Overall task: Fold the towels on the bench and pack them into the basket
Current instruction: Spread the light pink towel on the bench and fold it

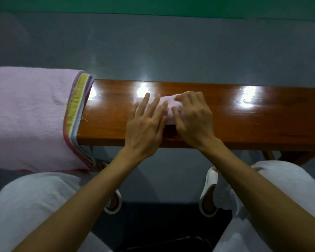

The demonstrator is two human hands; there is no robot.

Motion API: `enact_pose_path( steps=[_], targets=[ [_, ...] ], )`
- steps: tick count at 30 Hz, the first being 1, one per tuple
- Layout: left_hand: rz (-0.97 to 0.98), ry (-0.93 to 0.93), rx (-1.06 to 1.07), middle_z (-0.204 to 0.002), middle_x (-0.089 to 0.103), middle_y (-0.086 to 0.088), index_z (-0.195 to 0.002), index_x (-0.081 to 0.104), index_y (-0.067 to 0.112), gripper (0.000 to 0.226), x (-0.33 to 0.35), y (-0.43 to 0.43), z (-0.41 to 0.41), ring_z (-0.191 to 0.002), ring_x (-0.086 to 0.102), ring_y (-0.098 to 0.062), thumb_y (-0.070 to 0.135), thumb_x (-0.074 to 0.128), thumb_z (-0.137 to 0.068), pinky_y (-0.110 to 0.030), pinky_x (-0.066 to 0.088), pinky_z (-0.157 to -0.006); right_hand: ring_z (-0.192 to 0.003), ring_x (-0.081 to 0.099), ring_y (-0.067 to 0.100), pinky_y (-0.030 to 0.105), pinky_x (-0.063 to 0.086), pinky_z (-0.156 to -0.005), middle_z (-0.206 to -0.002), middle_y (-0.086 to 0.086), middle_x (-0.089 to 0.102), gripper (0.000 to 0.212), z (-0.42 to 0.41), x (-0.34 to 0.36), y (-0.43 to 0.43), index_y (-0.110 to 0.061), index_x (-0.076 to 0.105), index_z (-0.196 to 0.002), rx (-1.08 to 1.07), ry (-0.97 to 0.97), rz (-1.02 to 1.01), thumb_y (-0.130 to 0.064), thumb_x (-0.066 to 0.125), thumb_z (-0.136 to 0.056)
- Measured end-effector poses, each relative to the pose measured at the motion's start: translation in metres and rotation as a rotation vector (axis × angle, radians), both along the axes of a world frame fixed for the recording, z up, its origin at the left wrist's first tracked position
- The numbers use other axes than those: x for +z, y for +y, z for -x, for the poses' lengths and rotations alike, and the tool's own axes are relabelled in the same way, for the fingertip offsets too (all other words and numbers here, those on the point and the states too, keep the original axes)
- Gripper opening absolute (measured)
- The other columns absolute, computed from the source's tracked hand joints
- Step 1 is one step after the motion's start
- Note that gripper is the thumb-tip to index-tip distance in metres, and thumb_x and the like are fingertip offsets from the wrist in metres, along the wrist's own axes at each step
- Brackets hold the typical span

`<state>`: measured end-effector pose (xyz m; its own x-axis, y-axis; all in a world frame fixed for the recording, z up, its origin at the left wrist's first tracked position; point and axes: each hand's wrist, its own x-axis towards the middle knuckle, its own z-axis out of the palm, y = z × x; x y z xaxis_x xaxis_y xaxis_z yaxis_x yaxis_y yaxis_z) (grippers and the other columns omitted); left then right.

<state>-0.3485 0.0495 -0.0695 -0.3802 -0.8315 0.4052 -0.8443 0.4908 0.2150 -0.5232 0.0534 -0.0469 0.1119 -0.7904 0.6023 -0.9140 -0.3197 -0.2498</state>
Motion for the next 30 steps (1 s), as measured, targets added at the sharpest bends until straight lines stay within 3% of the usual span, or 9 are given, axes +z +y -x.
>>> enact_pose_path(
  steps=[1, 3, 5, 11, 16, 23, 30],
  targets=[
    [-0.056, -0.052, -0.001, -0.169, 0.026, -0.003, -0.161, 0.031, 0.025, 0.053, -0.005, -0.002, 0.000, -0.158, 0.011, -0.028, 0.043, 0.022, -0.112, -0.051, 0.011, -0.127, -0.113, 0.057, 0.027, 0.039, 0.049, -0.090, -0.125, 0.014, 0.064, 0.032, -0.002, -0.007, 0.001, -0.007, 0.063, -0.123, 0.063, 0.083, -0.077, -0.027, 0.051, -0.102],
    [-0.113, -0.134, 0.009, -0.171, 0.016, -0.003, -0.164, 0.018, 0.027, 0.056, -0.013, -0.008, -0.003, -0.159, 0.004, -0.027, 0.046, 0.012, -0.111, -0.053, 0.007, -0.128, -0.147, 0.037, 0.027, 0.048, 0.032, -0.118, -0.158, 0.012, 0.044, 0.052, -0.002, -0.022, 0.002, -0.010, 0.045, -0.151, 0.097, 0.236, -0.278, -0.036, 0.034, -0.107],
    [-0.142, -0.168, 0.016, -0.171, 0.013, -0.005, -0.164, 0.015, 0.026, 0.059, -0.016, -0.016, -0.008, -0.159, 0.004, -0.026, 0.048, 0.007, -0.110, -0.055, 0.009, -0.127, -0.157, 0.014, 0.022, 0.048, 0.014, -0.127, -0.169, 0.008, 0.020, 0.061, 0.001, -0.029, -0.002, -0.014, 0.023, -0.162, 0.096, 0.316, -0.385, -0.043, 0.021, -0.109],
    [-0.203, -0.121, 0.079, -0.171, 0.017, -0.004, -0.164, 0.020, 0.023, 0.062, -0.015, -0.026, -0.007, -0.159, 0.010, -0.020, 0.049, 0.010, -0.109, -0.049, 0.015, -0.127, -0.158, 0.005, 0.018, 0.045, 0.010, -0.128, -0.171, 0.003, 0.011, 0.063, 0.005, -0.020, -0.011, -0.019, 0.015, -0.164, 0.059, 0.264, -0.515, -0.047, 0.014, -0.107],
    [-0.224, -0.091, 0.108, -0.170, 0.019, -0.004, -0.163, 0.022, 0.021, 0.062, -0.012, -0.028, -0.008, -0.158, 0.011, -0.019, 0.049, 0.011, -0.108, -0.047, 0.016, -0.126, -0.158, -0.003, 0.020, 0.052, 0.003, -0.128, -0.172, 0.002, 0.005, 0.067, 0.002, -0.022, -0.014, -0.022, 0.011, -0.164, -0.010, 0.246, -0.568, -0.051, 0.004, -0.104],
    [-0.309, -0.050, 0.198, -0.172, 0.008, -0.004, -0.164, 0.016, 0.031, 0.059, -0.012, -0.033, -0.027, -0.159, 0.008, -0.027, 0.052, 0.009, -0.109, -0.052, 0.013, -0.127, -0.158, 0.000, 0.027, 0.056, 0.003, -0.126, -0.172, 0.002, 0.004, 0.063, 0.019, -0.023, -0.019, -0.030, 0.012, -0.164, -0.098, 0.204, -0.610, -0.052, 0.005, -0.105],
    [-0.327, -0.022, 0.245, -0.165, 0.035, -0.006, -0.160, 0.026, 0.042, 0.054, -0.011, -0.035, -0.038, -0.153, 0.025, -0.031, 0.055, 0.013, -0.109, -0.054, 0.022, -0.122, -0.156, 0.017, 0.032, 0.058, 0.014, -0.125, -0.169, 0.007, 0.022, 0.053, 0.024, -0.020, -0.016, -0.037, 0.021, -0.161, -0.141, 0.100, -0.633, -0.046, 0.018, -0.110]
  ],
)
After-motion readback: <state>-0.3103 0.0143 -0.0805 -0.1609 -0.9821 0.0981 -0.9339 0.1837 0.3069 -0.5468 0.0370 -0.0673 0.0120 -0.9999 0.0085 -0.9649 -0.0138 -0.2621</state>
